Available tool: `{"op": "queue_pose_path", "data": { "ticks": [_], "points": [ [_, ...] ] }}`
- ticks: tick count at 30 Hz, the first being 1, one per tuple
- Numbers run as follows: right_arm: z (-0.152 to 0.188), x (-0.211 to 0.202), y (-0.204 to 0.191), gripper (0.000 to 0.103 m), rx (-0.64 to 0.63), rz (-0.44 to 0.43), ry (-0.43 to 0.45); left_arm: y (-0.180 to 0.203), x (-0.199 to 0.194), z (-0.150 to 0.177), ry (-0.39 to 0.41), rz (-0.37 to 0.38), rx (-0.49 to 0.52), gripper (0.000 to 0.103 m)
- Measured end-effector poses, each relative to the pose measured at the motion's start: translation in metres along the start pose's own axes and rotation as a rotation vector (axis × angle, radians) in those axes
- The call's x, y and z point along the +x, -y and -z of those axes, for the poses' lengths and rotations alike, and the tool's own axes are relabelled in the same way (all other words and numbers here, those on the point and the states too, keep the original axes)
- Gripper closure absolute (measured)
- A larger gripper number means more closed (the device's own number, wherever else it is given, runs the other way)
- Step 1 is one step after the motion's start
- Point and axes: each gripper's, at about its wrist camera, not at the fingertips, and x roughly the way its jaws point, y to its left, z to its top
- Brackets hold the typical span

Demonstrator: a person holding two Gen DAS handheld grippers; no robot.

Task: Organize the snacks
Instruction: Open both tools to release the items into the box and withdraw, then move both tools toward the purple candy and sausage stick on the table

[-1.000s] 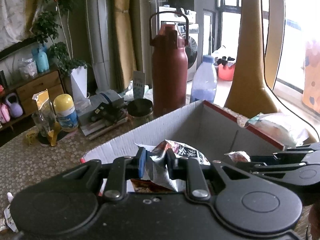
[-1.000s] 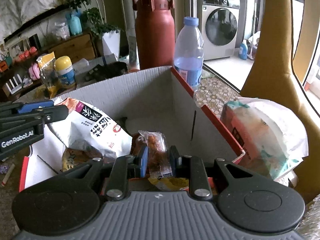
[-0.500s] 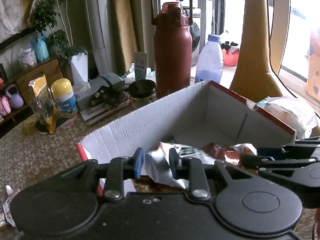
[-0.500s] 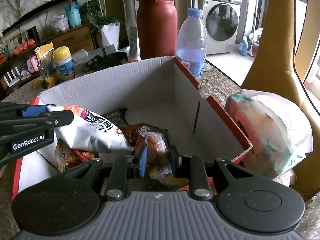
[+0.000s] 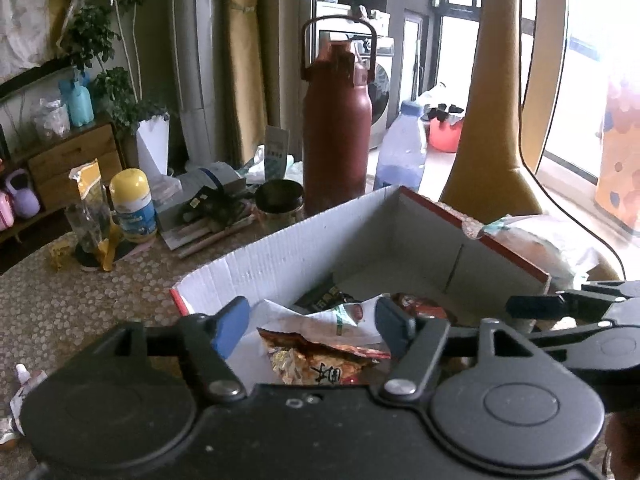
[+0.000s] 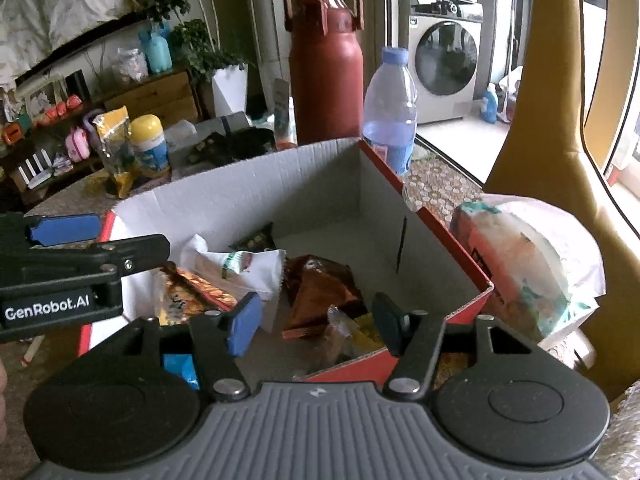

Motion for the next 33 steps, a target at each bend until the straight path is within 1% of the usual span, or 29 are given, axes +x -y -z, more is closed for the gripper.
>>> {"op": "queue_pose_path", "data": {
  "ticks": [1, 3, 4, 5, 7, 10, 12, 14, 16, 19, 23, 26, 33],
  "points": [
    [0.0, -0.004, -0.001, 0.041, -0.001, -0.003, 0.003, -0.001, -0.004, 0.0, 0.006, 0.0, 0.001, 0.029],
    [0.001, -0.012, -0.004, 0.037, -0.003, -0.005, 0.012, -0.002, -0.014, 0.0, 0.015, 0.007, 0.002, 0.028],
    [0.001, -0.016, -0.005, 0.033, -0.001, -0.006, 0.017, -0.003, -0.018, 0.001, 0.02, 0.009, 0.001, 0.028],
    [0.002, -0.02, -0.006, 0.031, 0.002, -0.006, 0.023, -0.004, -0.023, 0.001, 0.025, 0.008, 0.0, 0.025],
    [0.004, -0.028, -0.007, 0.03, 0.011, -0.01, 0.032, -0.006, -0.033, 0.002, 0.039, -0.001, -0.006, 0.022],
    [0.006, -0.039, -0.009, 0.03, 0.02, -0.015, 0.037, -0.01, -0.049, 0.002, 0.054, 0.004, -0.004, 0.021],
    [0.007, -0.048, -0.012, 0.03, 0.016, -0.015, 0.047, -0.013, -0.059, 0.003, 0.068, -0.002, -0.002, 0.017],
    [0.008, -0.058, -0.014, 0.024, 0.015, -0.022, 0.058, -0.016, -0.069, 0.004, 0.082, -0.003, -0.009, 0.016],
    [0.01, -0.067, -0.018, 0.023, 0.013, -0.026, 0.067, -0.021, -0.079, 0.006, 0.089, 0.003, -0.019, 0.016],
    [0.015, -0.08, -0.024, 0.023, 0.009, -0.043, 0.077, -0.027, -0.092, 0.011, 0.092, 0.006, -0.025, 0.013],
    [0.02, -0.095, -0.034, 0.019, 0.003, -0.066, 0.088, -0.036, -0.109, 0.019, 0.107, -0.001, -0.02, 0.01],
    [0.024, -0.104, -0.045, 0.018, -0.014, -0.085, 0.093, -0.043, -0.122, 0.027, 0.12, -0.003, -0.026, 0.005],
    [0.034, -0.12, -0.073, 0.018, -0.037, -0.148, 0.095, -0.067, -0.146, 0.047, 0.125, -0.016, -0.042, 0.001]
  ]
}}
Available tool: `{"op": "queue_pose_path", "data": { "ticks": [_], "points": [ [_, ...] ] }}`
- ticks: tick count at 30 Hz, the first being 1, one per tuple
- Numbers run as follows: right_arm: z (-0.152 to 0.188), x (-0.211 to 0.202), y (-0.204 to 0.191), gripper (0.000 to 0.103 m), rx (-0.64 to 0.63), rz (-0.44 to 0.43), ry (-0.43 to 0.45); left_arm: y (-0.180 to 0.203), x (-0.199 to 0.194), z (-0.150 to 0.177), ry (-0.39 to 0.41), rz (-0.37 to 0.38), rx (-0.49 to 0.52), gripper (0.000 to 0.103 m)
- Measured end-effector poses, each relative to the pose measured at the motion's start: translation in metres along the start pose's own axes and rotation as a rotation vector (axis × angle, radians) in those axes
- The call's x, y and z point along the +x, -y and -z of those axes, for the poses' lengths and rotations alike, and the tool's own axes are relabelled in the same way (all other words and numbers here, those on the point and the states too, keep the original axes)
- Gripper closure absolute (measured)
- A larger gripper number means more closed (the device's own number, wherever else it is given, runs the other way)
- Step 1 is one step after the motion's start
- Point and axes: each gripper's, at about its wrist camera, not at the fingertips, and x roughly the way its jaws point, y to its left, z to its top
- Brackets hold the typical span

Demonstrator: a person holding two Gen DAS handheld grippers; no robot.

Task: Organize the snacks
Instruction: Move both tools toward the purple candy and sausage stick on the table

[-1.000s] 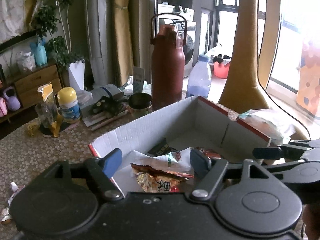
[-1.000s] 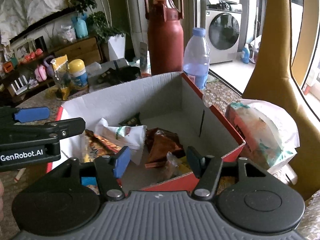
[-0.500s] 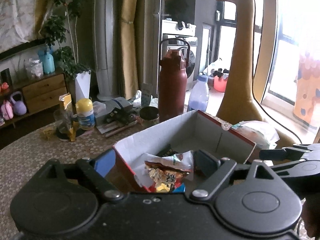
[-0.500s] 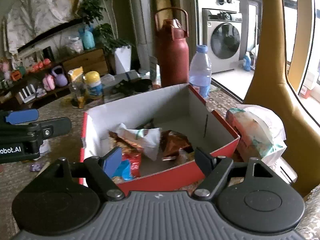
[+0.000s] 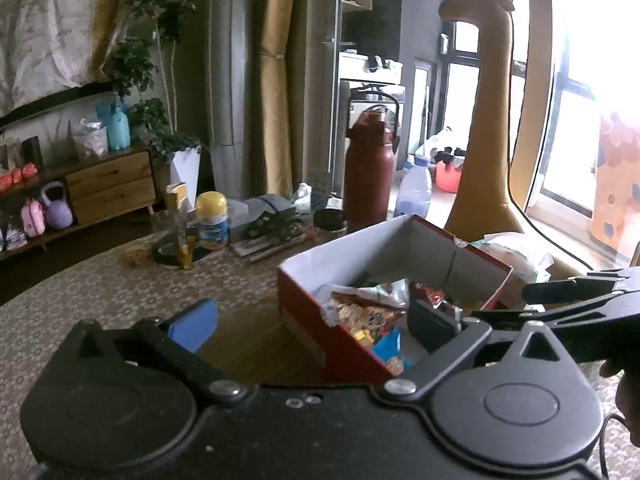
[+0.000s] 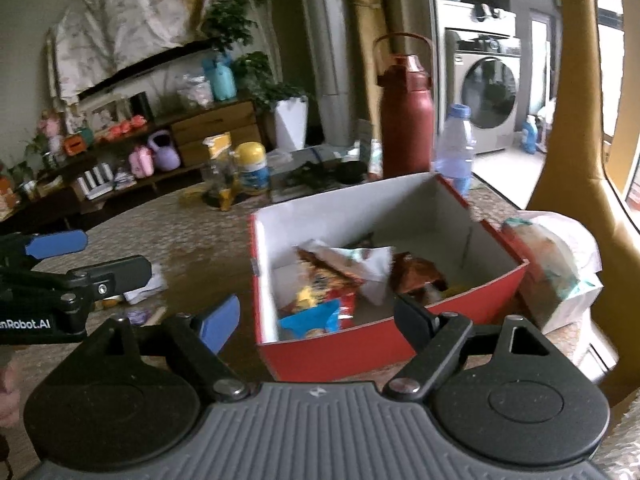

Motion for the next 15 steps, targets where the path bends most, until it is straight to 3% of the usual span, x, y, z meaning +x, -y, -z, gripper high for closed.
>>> {"op": "queue_pose_path", "data": {
  "ticks": [8, 11, 15],
  "points": [
    [0.01, -0.001, -0.046, 0.018, -0.045, -0.083, 0.0, -0.036, -0.026, 0.018, 0.011, -0.038, -0.036, 0.0],
    [0.015, 0.003, -0.062, 0.005, -0.047, -0.113, 0.001, -0.054, -0.035, 0.026, 0.014, -0.06, -0.053, 0.0],
    [0.021, 0.015, -0.082, 0.005, -0.066, -0.139, 0.01, -0.081, -0.041, 0.038, 0.005, -0.102, -0.082, 0.0]
  ]
}}
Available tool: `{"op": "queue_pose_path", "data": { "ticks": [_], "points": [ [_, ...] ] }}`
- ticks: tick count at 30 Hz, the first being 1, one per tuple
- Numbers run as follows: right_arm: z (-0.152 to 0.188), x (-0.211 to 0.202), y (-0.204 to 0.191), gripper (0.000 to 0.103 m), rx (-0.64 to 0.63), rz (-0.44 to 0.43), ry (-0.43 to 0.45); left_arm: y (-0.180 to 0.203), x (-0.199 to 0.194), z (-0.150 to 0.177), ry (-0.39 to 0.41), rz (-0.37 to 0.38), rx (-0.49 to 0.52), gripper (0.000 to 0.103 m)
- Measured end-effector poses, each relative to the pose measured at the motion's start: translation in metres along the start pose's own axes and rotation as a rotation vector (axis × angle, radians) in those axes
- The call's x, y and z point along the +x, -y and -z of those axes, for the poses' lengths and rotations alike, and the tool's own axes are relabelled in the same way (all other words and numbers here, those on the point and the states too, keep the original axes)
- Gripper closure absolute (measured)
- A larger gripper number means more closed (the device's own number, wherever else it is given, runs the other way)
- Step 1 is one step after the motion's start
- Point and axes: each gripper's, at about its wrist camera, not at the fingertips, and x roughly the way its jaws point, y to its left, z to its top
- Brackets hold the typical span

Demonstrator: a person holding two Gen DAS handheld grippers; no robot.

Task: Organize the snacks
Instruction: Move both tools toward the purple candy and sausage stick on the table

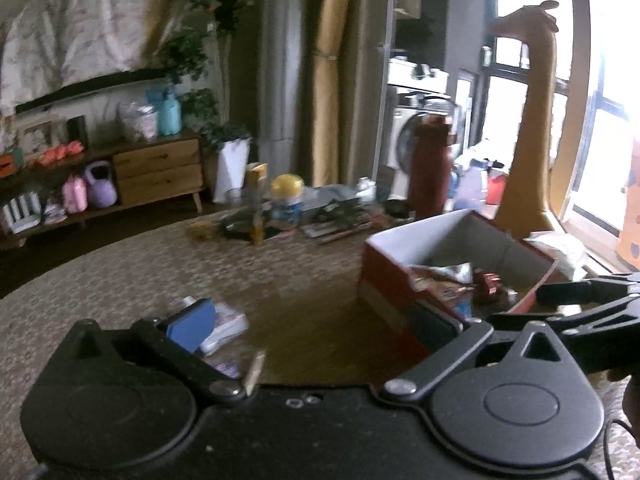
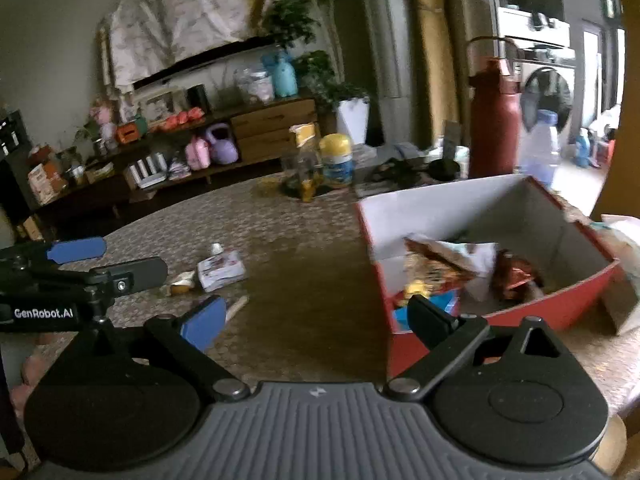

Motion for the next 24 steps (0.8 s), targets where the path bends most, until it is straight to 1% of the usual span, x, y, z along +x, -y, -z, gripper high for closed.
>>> {"op": "queue_pose_path", "data": {
  "ticks": [3, 9, 13, 18, 21, 24],
  "points": [
    [0.002, 0.015, -0.011, 0.005, -0.012, -0.01, -0.014, -0.026, 0.004, 0.007, -0.018, -0.031, -0.033, 0.0],
    [0.0, 0.051, -0.031, 0.005, -0.035, -0.025, -0.056, -0.078, 0.014, 0.014, -0.039, -0.135, -0.076, 0.0],
    [-0.001, 0.077, -0.044, 0.005, -0.04, -0.038, -0.084, -0.112, 0.028, 0.014, -0.045, -0.197, -0.123, 0.0],
    [-0.001, 0.111, -0.06, 0.005, -0.049, -0.047, -0.118, -0.145, 0.051, 0.019, -0.092, -0.227, -0.173, 0.0],
    [0.002, 0.13, -0.068, 0.005, -0.062, -0.053, -0.144, -0.157, 0.063, 0.022, -0.108, -0.244, -0.185, 0.001],
    [0.005, 0.147, -0.076, 0.005, -0.075, -0.052, -0.171, -0.164, 0.076, 0.025, -0.118, -0.244, -0.195, 0.001]
  ]
}}
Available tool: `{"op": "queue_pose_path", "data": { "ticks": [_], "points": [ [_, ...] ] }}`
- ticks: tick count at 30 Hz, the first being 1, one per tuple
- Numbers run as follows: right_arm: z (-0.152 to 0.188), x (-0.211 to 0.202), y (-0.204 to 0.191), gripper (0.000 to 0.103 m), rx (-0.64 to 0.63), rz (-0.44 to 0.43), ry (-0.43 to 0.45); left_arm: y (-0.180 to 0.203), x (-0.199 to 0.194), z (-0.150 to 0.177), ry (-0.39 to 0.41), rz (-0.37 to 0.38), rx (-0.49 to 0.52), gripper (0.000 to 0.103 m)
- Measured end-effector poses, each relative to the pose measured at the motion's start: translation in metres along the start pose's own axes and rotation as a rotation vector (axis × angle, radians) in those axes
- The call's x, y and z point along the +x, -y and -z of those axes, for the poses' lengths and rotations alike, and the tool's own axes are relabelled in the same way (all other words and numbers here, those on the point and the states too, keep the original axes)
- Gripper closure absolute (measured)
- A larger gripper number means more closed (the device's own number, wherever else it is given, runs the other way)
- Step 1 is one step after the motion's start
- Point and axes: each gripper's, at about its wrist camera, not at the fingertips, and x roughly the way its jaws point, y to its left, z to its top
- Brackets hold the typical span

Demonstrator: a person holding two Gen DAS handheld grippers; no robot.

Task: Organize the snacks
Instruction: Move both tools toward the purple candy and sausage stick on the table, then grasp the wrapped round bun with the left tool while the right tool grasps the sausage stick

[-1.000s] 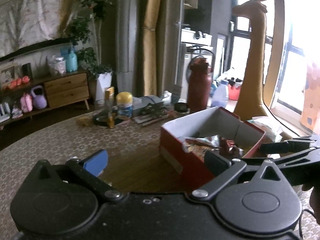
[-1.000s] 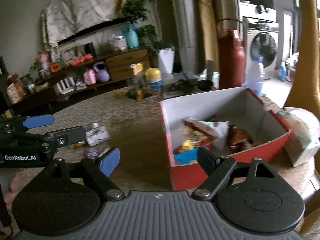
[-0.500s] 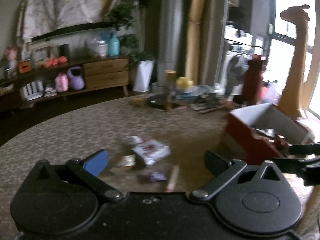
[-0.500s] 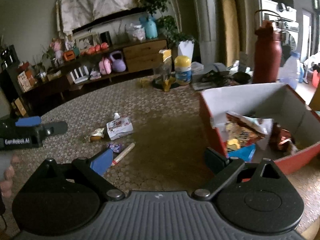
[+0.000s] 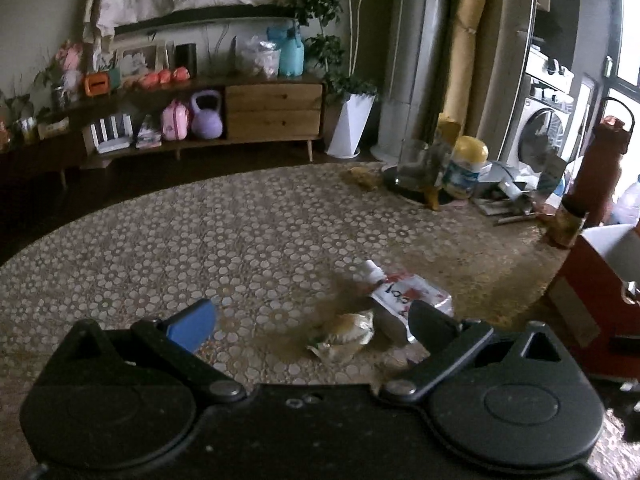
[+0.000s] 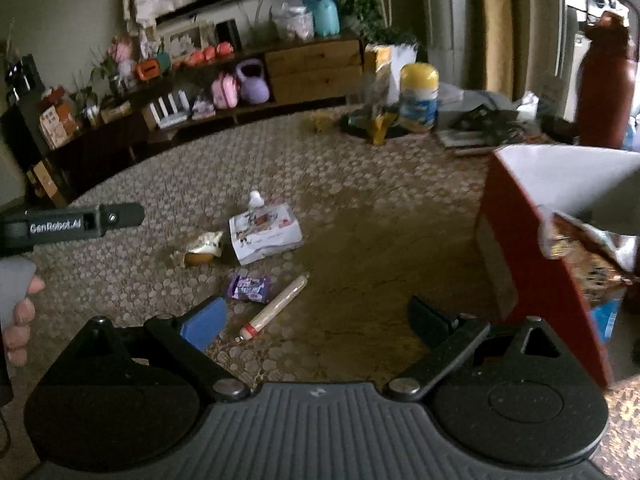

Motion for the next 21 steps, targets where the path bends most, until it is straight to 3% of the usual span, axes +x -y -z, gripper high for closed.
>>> {"op": "queue_pose_path", "data": {
  "ticks": [9, 15, 19, 21],
  "points": [
    [0.003, 0.045, -0.015, 0.006, -0.025, -0.008, -0.06, 0.011, 0.037, 0.019, -0.018, 0.023, 0.128, 0.002],
    [0.008, 0.069, -0.032, 0.019, -0.065, -0.01, -0.097, 0.012, 0.06, 0.023, -0.048, 0.038, 0.14, 0.006],
    [0.01, 0.081, -0.042, 0.036, -0.09, -0.008, -0.118, 0.016, 0.072, 0.024, -0.067, 0.054, 0.15, 0.011],
    [0.012, 0.086, -0.047, 0.045, -0.11, 0.011, -0.129, 0.019, 0.075, 0.025, -0.071, 0.065, 0.16, 0.019]
  ]
}}
